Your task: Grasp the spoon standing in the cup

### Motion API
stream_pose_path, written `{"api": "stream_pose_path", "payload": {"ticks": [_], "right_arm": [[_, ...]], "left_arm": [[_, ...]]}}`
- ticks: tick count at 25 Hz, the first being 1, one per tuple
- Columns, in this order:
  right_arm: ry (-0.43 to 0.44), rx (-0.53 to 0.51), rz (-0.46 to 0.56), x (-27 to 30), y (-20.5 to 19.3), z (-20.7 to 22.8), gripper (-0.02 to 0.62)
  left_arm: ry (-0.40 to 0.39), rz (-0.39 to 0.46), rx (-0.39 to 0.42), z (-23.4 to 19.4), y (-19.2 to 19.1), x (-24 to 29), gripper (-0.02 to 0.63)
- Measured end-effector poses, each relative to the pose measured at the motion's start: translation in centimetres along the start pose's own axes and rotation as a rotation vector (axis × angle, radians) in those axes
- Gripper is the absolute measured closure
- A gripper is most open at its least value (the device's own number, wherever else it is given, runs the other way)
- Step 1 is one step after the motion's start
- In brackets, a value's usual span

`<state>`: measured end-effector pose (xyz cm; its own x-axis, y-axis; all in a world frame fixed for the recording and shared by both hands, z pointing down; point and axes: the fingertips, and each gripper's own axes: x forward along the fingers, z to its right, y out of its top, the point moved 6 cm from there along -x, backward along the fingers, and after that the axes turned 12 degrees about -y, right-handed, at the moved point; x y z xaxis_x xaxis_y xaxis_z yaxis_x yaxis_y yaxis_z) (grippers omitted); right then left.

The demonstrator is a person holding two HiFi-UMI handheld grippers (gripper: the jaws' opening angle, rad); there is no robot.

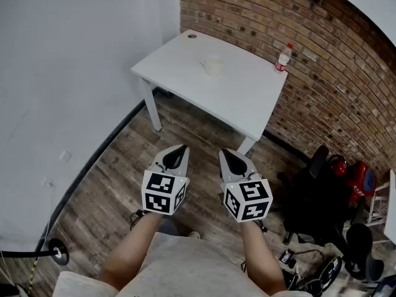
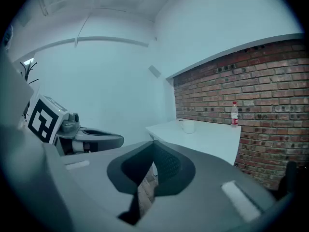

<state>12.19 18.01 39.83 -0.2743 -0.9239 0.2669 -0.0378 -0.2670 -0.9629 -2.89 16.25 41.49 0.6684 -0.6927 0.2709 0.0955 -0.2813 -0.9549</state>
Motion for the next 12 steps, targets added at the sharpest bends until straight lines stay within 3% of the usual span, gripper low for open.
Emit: {"api": "stream_pose_path", "payload": {"ticks": [12], "right_arm": [[-0.024, 0.019, -0.025, 3.6, -0.4, -0.1, 0.588]], "left_arm": [[-0.022, -0.009, -0.022, -3.3, 0.1, 1.9, 0.609]]}}
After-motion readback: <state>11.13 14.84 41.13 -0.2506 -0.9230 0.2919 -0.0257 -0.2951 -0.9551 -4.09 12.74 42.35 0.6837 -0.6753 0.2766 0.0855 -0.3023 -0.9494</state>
